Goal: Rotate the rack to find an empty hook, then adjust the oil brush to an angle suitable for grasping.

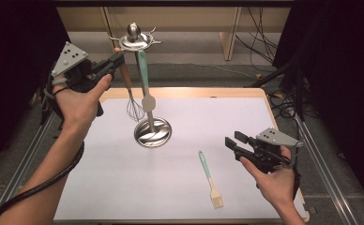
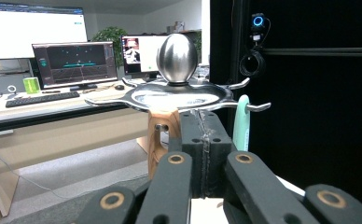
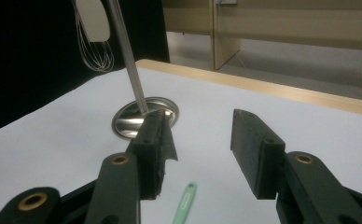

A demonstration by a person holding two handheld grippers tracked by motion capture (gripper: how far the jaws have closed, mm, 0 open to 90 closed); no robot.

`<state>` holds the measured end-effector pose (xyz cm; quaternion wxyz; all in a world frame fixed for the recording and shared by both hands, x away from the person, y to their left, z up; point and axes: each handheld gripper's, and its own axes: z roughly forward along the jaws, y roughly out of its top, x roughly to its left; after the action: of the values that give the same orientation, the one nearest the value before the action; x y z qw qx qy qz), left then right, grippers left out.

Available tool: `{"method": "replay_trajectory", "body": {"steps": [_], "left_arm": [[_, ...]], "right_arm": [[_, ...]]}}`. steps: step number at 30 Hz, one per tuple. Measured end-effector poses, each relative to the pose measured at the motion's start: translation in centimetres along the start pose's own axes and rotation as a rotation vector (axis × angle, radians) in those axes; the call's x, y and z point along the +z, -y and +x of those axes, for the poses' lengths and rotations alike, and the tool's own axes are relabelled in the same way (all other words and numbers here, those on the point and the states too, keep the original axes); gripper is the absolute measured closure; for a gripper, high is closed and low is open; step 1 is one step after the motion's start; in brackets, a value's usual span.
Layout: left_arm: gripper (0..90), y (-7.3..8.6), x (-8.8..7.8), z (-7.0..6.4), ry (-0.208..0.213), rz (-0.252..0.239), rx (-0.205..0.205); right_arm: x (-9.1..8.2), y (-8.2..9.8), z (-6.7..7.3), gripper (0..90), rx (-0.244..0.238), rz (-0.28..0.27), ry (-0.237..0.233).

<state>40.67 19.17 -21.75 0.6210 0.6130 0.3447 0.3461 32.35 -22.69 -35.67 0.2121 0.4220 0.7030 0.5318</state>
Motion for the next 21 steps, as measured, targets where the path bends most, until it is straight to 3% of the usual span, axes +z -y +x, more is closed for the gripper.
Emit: {"method": "replay_trajectory", "body": {"steps": [2,4,8,10,11,12,13,17,21], "left_arm": [[89.3,0.0,0.2,0.2,-0.005,0.001,-0.005],[89.4,-0.1,0.3,0.3,-0.002,0.004,-0.011],[89.4,-0.3,0.6,0.4,-0.015,-0.001,-0.009],[89.5,-0.4,0.7,0.8,-0.029,-0.005,-0.003],[89.5,-0.4,0.7,1.0,-0.037,-0.007,-0.005],[89.5,-0.4,0.8,1.2,-0.042,-0.006,-0.008],[89.5,-0.4,0.8,1.3,-0.048,-0.004,-0.009],[89.5,-0.5,1.2,2.0,-0.069,0.002,-0.012],[89.4,-0.4,1.4,2.3,-0.081,0.002,-0.009]], "right_arm": [[0.1,0.0,-0.3,56.3,-0.046,-0.026,0.008],[0.0,0.0,-0.1,56.3,-0.011,-0.009,-0.011],[-0.1,-0.1,-0.5,56.3,-0.046,-0.005,-0.011],[0.1,0.0,-0.5,56.3,-0.048,-0.026,0.008],[-0.2,-0.1,-0.4,56.3,-0.028,0.015,-0.009],[0.0,0.0,-0.3,56.3,-0.014,0.002,-0.012],[0.1,0.0,-0.4,56.3,-0.026,-0.017,0.002],[0.1,0.0,-0.4,56.4,-0.021,0.016,-0.015],[0.2,0.0,-0.6,56.4,-0.046,-0.001,-0.012]]}}
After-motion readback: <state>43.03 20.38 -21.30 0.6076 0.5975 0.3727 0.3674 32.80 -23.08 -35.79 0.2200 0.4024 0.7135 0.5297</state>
